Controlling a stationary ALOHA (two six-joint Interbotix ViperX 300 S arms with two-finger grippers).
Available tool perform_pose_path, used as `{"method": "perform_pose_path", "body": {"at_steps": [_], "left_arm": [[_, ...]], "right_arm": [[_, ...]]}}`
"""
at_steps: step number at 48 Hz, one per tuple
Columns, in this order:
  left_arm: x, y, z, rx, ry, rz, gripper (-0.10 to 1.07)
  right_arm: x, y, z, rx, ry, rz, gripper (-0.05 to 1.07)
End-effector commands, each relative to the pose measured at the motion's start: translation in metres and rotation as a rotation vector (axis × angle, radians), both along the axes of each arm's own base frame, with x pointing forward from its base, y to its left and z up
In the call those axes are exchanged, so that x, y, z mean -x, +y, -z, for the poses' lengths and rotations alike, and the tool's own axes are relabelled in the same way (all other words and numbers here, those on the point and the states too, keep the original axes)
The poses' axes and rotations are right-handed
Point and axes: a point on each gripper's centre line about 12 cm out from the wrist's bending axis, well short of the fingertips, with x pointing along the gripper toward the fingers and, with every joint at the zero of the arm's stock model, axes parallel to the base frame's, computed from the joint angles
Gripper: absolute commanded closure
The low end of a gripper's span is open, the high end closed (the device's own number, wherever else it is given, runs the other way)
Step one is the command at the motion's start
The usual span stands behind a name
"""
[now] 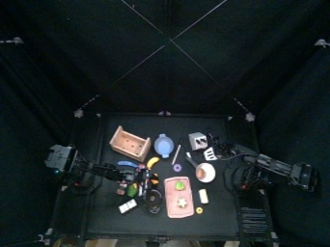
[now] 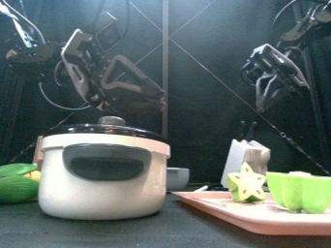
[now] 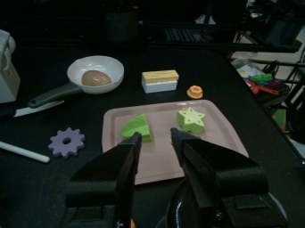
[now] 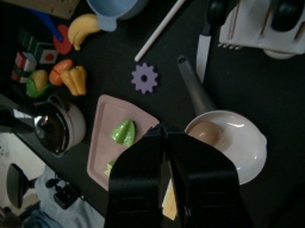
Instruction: Grab starfruit bottom
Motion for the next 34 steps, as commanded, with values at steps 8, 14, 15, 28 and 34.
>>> {"method": "perform_pose_path", "body": {"at_steps": [8,14,15,28,34], "left_arm": [[0.001,-0.001,-0.013,0.003,-0.044,0.002,0.23],[0.007,0.001,-0.018,0.004,-0.055,0.001,0.23],[0.007,0.001,-0.020,0.005,-0.059,0.000,0.23],[0.018,0.003,-0.018,0.010,-0.065,-0.003,0.23],[0.020,0.004,-0.017,0.019,-0.070,-0.016,0.23]], "right_arm": [[-0.009,0.040,0.006,-0.027,-0.008,-0.160,0.75],[-0.019,0.066,0.005,0.003,-0.051,-0.275,0.75],[-0.020,0.068,0.004,0.009,-0.060,-0.284,0.75],[-0.041,0.111,0.013,0.151,-0.241,-0.482,0.75],[-0.049,0.122,0.020,0.144,-0.220,-0.522,0.75]]}}
